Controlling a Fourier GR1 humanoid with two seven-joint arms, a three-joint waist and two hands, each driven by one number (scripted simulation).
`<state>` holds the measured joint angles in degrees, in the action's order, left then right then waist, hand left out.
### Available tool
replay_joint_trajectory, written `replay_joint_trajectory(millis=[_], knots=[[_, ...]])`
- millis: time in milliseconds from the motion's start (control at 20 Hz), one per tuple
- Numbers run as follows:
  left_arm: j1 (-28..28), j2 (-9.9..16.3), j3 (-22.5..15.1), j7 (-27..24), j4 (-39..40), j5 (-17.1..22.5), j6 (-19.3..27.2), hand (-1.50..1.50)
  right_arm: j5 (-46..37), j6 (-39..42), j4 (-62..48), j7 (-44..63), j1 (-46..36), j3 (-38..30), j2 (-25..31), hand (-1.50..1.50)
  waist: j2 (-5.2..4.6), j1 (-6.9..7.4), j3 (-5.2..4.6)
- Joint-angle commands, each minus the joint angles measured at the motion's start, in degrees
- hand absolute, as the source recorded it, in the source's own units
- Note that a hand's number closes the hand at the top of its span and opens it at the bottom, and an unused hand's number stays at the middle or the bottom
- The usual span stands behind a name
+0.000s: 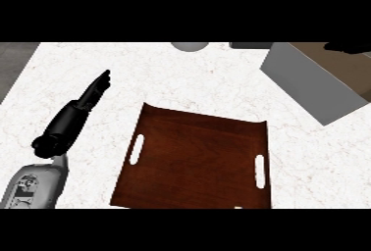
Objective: Pick the bell pepper from the tray and place it in the cardboard box
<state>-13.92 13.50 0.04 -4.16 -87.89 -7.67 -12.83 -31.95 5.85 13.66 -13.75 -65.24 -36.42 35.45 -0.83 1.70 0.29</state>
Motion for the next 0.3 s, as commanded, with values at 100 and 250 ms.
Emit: replay_joint_trajectory(millis=[100, 250], knots=[[-2.14, -0.02, 0.26, -0.15, 1.30, 0.24, -0.58, 0.00, 9.22, -1.99, -1.84, 0.84, 2.14, -9.78, 3.81, -1.50, -0.46, 0.34, -0.10], [1.55, -0.32, -1.00, -1.24, -1.47, 0.05, -1.13, 0.00, 10.68, -1.69, -1.81, -4.54, 7.40, -11.43, 6.13, -1.50, -0.69, 1.41, -0.01]])
